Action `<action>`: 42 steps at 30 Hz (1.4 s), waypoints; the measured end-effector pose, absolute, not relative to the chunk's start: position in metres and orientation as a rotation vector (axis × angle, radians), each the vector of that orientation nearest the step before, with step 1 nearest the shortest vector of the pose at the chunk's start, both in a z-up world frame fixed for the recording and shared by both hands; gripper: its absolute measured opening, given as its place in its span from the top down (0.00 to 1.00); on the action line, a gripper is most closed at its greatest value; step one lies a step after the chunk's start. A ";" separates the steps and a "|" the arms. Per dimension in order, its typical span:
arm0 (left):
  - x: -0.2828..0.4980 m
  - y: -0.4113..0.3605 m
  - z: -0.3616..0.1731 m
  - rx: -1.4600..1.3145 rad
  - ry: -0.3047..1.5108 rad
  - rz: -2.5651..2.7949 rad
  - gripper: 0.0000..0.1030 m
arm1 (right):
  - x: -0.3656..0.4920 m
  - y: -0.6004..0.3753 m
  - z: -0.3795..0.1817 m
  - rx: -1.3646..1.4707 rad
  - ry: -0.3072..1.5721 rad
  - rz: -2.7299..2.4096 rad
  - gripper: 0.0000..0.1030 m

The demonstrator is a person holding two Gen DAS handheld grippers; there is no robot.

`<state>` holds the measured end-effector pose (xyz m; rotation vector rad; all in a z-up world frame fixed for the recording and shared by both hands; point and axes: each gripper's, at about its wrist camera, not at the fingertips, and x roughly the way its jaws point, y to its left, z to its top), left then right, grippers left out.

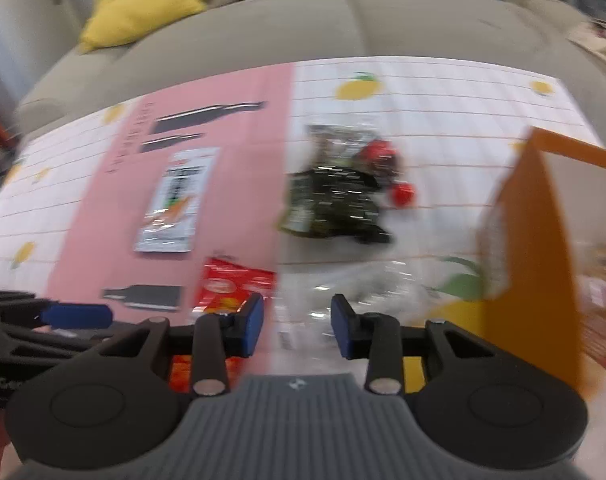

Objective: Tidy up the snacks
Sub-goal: 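Grasp the red spicy-strip packet with the left tool while the right tool grasps the clear white-ball packet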

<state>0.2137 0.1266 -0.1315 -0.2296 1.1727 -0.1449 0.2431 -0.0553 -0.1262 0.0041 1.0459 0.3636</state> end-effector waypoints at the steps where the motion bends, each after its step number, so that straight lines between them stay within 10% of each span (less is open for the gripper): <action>1: 0.216 0.122 -0.134 -0.222 1.179 -0.157 0.14 | 0.243 -0.060 -0.127 0.012 1.050 0.340 0.65; 6: 0.228 0.106 -0.154 -0.151 1.223 -0.119 0.14 | 0.252 -0.076 -0.137 0.086 1.095 0.264 0.67; 12: 0.228 0.095 -0.168 -0.113 1.230 -0.086 0.16 | 0.260 -0.079 -0.148 0.193 1.153 0.213 0.46; 17: 0.232 0.096 -0.167 -0.059 1.206 -0.046 0.44 | 0.267 -0.076 -0.158 0.249 1.205 0.147 0.27; 34: 0.236 0.120 -0.163 -0.137 1.216 0.020 0.52 | 0.290 -0.047 -0.174 0.179 1.175 0.017 0.32; 42: 0.227 0.118 -0.164 -0.063 1.252 0.006 0.40 | 0.273 -0.039 -0.171 0.014 1.190 0.271 0.41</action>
